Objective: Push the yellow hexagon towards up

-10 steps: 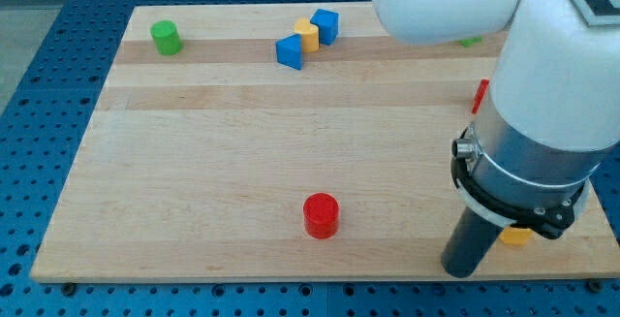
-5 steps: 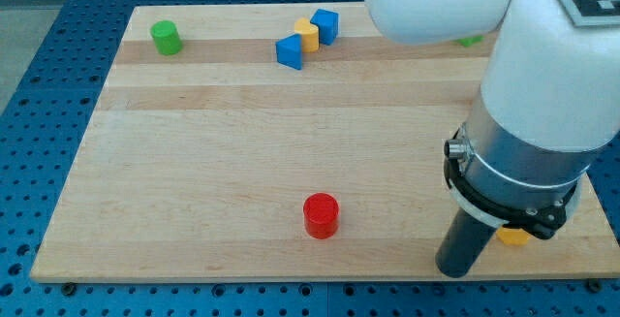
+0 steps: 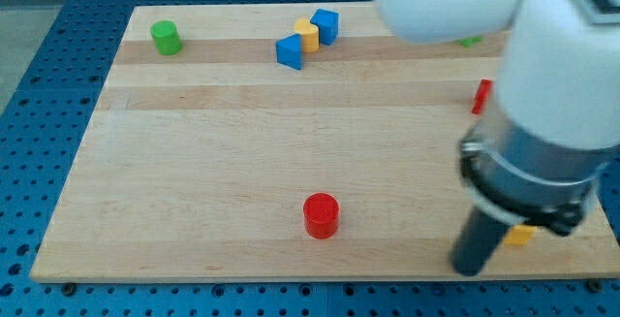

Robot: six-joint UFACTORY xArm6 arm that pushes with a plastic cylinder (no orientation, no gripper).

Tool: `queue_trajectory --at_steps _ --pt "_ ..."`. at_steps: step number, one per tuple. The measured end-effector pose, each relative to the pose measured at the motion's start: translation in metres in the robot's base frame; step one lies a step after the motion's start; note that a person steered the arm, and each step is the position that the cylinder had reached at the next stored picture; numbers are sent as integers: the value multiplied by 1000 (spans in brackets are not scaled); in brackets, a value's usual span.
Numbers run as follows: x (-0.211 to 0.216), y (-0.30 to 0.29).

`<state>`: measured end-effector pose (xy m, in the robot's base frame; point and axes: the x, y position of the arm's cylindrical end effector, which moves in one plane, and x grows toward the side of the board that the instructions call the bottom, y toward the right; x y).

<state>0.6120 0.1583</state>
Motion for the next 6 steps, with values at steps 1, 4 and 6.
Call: queue_trajectory --at_steps 1,4,6 --pt "-22 73" --pt "-50 62" --pt "-80 57"
